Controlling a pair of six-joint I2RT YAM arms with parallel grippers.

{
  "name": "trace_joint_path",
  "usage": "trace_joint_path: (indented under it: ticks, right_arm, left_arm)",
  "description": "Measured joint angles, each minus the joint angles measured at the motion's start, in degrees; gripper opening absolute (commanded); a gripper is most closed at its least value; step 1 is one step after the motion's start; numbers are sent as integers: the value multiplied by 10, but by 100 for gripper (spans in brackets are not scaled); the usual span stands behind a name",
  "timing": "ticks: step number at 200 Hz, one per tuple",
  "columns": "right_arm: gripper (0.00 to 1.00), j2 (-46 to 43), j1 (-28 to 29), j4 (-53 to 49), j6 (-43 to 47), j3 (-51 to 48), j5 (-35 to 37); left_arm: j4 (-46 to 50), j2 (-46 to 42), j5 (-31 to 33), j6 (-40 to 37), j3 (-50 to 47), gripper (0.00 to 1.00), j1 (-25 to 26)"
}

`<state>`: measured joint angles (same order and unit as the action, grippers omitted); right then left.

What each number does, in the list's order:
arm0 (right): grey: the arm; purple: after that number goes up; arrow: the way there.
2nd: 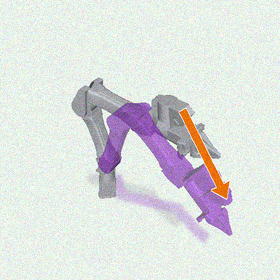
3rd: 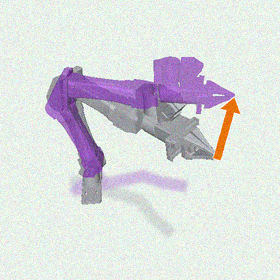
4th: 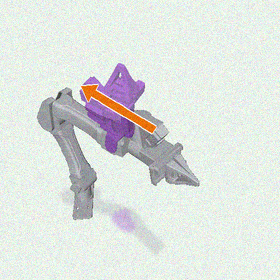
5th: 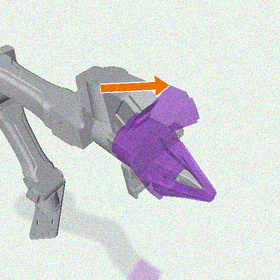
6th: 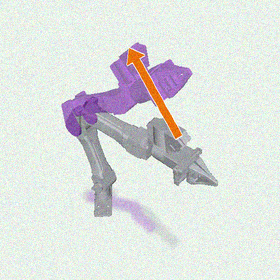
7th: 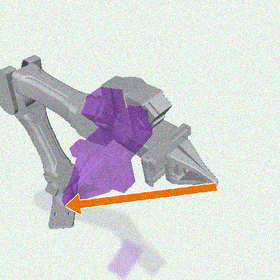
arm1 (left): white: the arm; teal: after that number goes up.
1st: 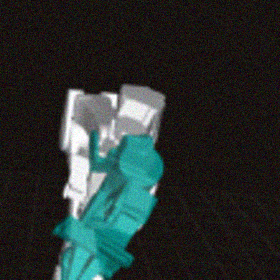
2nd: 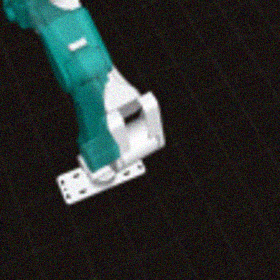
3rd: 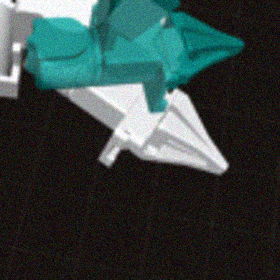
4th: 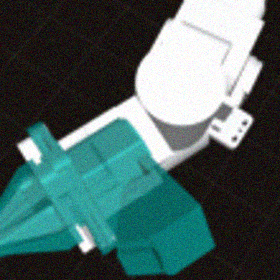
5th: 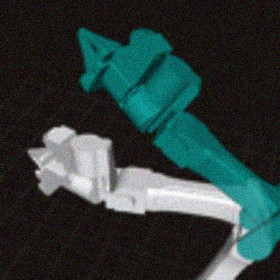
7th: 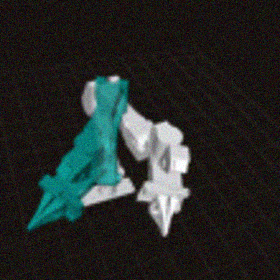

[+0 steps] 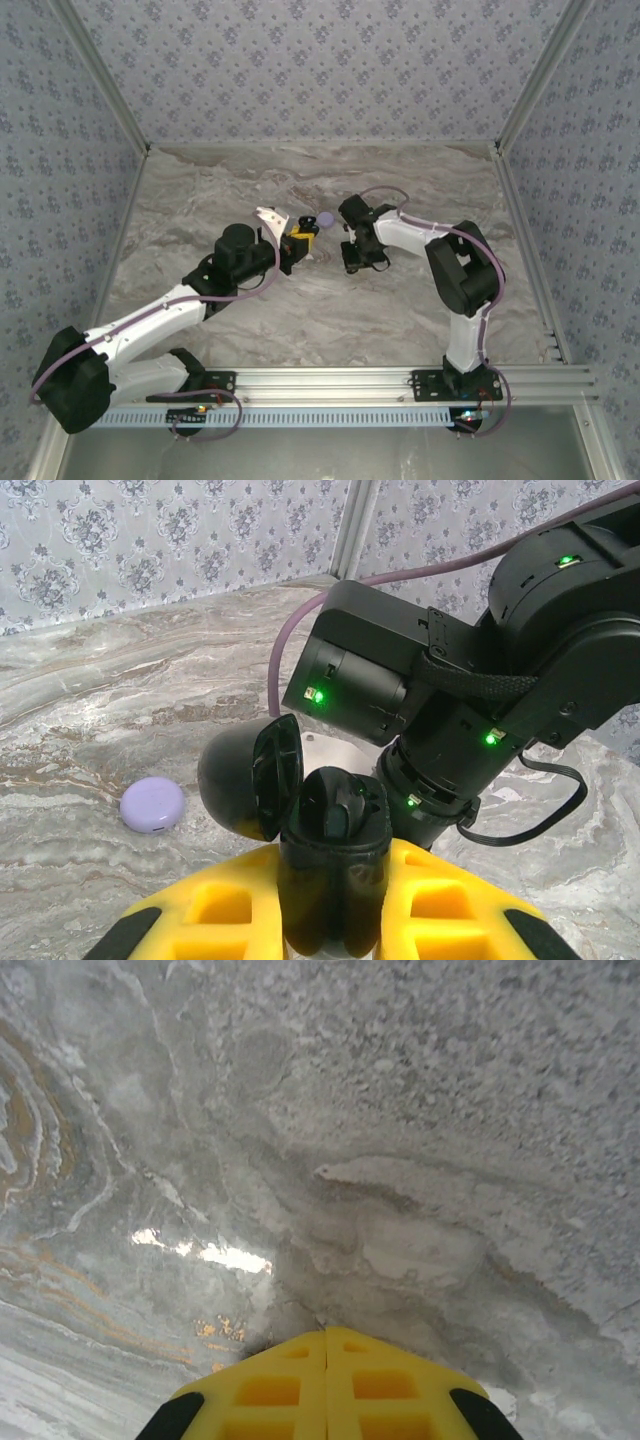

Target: Insert the wireless bluetooth earbuds into the charging case

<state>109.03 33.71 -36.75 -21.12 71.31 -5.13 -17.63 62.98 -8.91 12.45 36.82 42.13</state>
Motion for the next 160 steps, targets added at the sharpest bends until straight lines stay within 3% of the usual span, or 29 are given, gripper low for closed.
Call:
trace_joint_path:
  ticks: [103, 160]
  right_arm:
    - [15, -25, 18, -11, 0, -21, -28]
    - [33, -48, 19, -15, 28, -15, -37]
  left_arm:
    - [11, -9, 0, 0, 0, 16, 0]
    - [12, -9, 0, 0, 0, 16, 0]
